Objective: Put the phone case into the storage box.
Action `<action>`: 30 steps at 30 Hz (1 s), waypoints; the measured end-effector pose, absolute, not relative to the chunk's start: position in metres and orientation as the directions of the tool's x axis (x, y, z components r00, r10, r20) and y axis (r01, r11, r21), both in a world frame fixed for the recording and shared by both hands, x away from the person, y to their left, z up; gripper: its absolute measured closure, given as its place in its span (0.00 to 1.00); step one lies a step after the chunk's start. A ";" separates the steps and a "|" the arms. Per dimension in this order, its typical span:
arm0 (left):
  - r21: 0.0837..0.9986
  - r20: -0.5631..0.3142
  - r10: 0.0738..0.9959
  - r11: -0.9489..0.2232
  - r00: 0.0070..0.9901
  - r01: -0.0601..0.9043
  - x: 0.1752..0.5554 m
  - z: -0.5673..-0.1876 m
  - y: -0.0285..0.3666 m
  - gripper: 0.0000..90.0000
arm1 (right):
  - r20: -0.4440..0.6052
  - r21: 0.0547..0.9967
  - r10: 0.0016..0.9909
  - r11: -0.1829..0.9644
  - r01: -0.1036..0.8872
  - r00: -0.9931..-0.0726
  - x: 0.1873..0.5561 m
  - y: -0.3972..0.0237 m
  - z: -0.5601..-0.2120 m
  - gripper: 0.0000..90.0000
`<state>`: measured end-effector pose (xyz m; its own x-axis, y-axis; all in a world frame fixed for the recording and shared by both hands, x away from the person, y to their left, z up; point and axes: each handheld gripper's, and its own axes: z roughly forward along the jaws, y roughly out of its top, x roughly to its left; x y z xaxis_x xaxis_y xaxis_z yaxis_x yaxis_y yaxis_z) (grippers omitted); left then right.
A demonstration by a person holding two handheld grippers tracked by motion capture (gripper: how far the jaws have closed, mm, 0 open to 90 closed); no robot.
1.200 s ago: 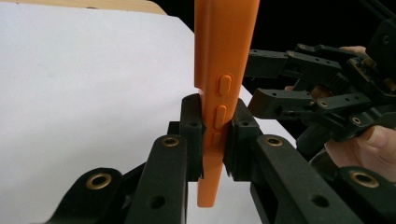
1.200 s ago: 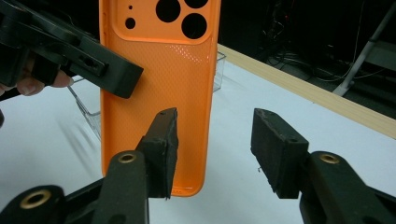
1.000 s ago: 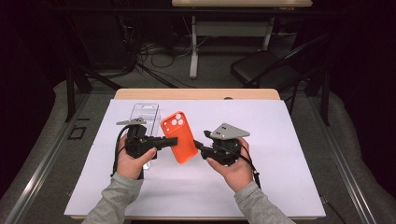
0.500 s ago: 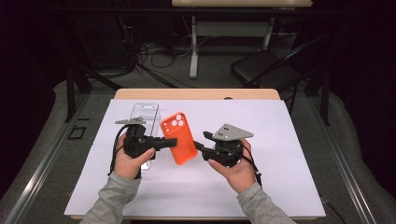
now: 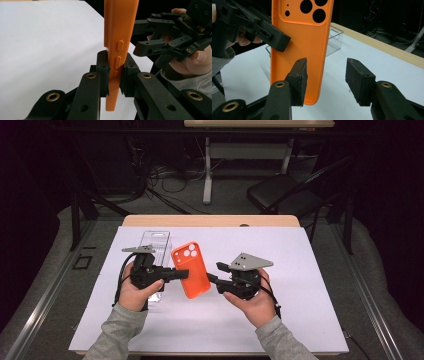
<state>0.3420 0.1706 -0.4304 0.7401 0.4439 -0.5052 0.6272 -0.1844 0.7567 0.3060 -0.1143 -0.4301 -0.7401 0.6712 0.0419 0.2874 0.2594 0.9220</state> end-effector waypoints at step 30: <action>0.745 -0.508 0.404 -0.238 0.761 0.623 0.341 -0.434 0.163 0.89 | 0.105 0.924 0.629 0.225 0.310 -0.770 0.305 -0.120 -0.429 0.56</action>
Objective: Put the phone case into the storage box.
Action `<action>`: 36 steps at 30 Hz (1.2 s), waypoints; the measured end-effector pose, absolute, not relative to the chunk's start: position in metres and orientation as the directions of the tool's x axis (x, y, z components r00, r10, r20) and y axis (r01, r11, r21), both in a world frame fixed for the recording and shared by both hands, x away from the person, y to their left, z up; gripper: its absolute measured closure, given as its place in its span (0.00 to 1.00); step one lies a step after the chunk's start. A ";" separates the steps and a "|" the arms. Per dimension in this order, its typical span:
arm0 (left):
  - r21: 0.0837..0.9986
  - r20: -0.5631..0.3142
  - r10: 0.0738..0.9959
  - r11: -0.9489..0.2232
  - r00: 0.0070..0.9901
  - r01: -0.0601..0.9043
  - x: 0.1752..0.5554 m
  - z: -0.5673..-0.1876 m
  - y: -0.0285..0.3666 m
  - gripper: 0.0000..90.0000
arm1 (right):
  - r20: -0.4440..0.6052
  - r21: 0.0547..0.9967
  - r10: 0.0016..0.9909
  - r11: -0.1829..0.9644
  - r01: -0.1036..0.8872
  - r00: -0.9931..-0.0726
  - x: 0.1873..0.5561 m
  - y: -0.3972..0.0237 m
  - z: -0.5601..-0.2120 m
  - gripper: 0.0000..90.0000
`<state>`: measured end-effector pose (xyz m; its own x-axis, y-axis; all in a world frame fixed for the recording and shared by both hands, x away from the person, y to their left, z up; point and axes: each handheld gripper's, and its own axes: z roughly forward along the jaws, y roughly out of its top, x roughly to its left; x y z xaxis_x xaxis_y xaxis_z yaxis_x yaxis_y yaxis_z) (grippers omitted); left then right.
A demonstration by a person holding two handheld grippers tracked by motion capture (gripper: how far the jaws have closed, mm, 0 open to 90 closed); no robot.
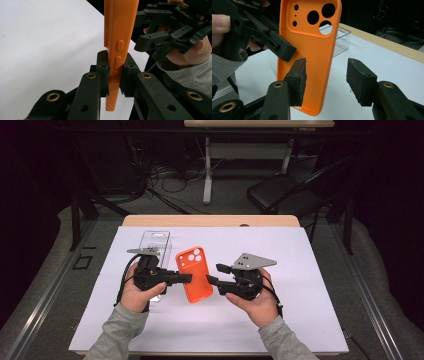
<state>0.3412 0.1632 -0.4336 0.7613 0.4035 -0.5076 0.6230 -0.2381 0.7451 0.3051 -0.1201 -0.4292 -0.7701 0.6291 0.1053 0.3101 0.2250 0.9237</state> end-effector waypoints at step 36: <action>0.750 -0.492 0.303 -0.328 0.816 0.574 0.336 -0.437 0.148 0.89 | 0.232 0.891 0.560 0.205 0.405 -0.795 0.312 -0.130 -0.432 0.71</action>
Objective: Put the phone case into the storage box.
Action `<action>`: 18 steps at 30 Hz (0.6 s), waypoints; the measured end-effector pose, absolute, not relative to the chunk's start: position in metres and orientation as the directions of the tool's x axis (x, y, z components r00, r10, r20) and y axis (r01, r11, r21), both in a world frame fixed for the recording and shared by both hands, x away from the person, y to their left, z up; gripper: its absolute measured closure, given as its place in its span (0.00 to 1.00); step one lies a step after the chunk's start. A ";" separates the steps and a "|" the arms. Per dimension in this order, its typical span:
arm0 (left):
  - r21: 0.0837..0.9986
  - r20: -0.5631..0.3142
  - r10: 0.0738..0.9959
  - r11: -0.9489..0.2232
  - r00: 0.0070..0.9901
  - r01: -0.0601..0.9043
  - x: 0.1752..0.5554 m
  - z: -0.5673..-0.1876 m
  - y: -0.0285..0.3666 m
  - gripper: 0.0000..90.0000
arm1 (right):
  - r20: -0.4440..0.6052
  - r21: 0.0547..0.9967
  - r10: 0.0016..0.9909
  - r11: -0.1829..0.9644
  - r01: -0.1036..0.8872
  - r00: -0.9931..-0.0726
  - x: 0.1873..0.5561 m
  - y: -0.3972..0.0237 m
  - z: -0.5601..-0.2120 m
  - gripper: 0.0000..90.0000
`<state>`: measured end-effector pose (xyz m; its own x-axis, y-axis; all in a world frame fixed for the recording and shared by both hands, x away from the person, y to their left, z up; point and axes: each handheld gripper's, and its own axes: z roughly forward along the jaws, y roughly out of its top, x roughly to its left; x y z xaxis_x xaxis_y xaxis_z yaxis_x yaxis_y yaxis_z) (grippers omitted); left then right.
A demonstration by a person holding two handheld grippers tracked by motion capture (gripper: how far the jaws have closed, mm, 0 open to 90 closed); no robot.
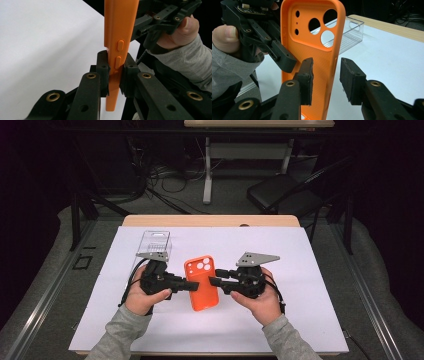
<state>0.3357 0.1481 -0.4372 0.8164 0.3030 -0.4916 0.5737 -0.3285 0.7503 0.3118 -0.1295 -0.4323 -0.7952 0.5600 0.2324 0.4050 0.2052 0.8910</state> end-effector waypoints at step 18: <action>0.756 -0.485 0.282 -0.340 0.828 0.559 0.335 -0.439 0.146 0.89 | 0.293 0.871 0.529 0.197 0.451 -0.796 0.315 -0.132 -0.433 0.82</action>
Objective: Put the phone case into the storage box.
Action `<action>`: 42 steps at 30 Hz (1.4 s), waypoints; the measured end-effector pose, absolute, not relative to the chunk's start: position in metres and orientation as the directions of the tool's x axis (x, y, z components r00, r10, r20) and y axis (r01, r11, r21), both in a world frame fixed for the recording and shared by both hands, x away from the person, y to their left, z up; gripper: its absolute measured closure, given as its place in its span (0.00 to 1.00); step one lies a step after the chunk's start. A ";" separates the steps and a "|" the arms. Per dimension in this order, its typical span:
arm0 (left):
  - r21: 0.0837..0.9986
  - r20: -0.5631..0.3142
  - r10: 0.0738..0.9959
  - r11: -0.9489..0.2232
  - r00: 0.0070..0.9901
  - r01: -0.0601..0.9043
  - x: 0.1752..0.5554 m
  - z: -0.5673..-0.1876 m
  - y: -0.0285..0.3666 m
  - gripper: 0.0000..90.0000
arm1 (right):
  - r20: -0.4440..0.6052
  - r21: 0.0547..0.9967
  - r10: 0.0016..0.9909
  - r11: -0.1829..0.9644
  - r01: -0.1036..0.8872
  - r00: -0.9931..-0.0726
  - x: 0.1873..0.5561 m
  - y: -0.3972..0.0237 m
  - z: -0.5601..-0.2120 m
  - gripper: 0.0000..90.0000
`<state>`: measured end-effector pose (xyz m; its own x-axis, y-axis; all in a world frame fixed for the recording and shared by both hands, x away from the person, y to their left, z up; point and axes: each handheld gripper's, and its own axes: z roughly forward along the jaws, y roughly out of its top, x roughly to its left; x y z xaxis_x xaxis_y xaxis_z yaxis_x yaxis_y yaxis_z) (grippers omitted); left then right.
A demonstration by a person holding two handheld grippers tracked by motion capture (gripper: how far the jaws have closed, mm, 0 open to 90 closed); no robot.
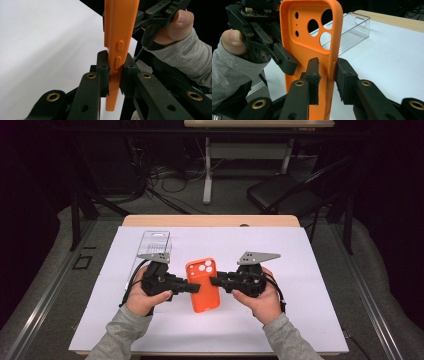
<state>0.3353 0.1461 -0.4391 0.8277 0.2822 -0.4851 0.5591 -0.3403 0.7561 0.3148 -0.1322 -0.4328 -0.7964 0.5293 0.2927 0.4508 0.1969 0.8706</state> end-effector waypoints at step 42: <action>0.755 -0.485 0.286 -0.340 0.827 0.561 0.336 -0.441 0.145 0.89 | 0.335 0.858 0.494 0.191 0.476 -0.802 0.322 -0.139 -0.437 0.92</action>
<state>0.3356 0.1454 -0.4406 0.8265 0.2855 -0.4851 0.5606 -0.3397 0.7552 0.3224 -0.1388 -0.4371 -0.8021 0.4942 0.3351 0.4761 0.1907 0.8585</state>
